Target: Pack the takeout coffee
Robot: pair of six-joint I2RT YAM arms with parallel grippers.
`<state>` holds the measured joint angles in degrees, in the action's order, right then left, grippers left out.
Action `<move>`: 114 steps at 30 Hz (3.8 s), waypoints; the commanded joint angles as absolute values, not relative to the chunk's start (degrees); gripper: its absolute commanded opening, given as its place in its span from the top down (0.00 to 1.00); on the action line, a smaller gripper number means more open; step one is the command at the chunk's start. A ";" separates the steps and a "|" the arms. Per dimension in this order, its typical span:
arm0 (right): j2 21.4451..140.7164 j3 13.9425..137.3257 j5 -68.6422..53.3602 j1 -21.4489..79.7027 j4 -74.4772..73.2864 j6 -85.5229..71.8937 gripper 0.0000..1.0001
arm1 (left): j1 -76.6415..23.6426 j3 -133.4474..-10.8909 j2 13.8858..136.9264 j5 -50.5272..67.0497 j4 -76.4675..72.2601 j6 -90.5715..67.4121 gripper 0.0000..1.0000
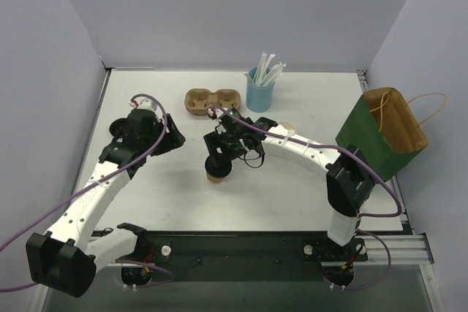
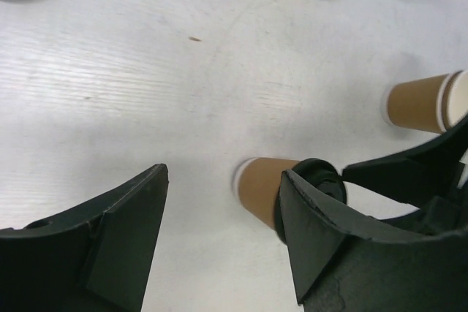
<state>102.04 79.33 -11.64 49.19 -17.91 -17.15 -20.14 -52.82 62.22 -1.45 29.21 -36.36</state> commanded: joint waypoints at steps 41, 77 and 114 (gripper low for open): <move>108.63 89.65 5.01 55.38 -30.23 -16.70 0.42 | -9.41 -49.04 50.27 -10.28 39.46 -18.02 0.20; 109.70 101.33 -2.37 31.29 -32.25 -8.62 0.41 | -6.50 -51.95 59.76 -7.93 31.66 -5.95 0.24; 83.06 88.24 -12.83 34.89 -29.27 -6.77 0.36 | -5.27 -73.39 111.01 -9.67 12.04 10.11 0.63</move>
<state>83.24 87.61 -12.25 35.24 -30.55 -7.38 -5.50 -70.91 110.76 -9.13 13.43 10.66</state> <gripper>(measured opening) 0.637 0.446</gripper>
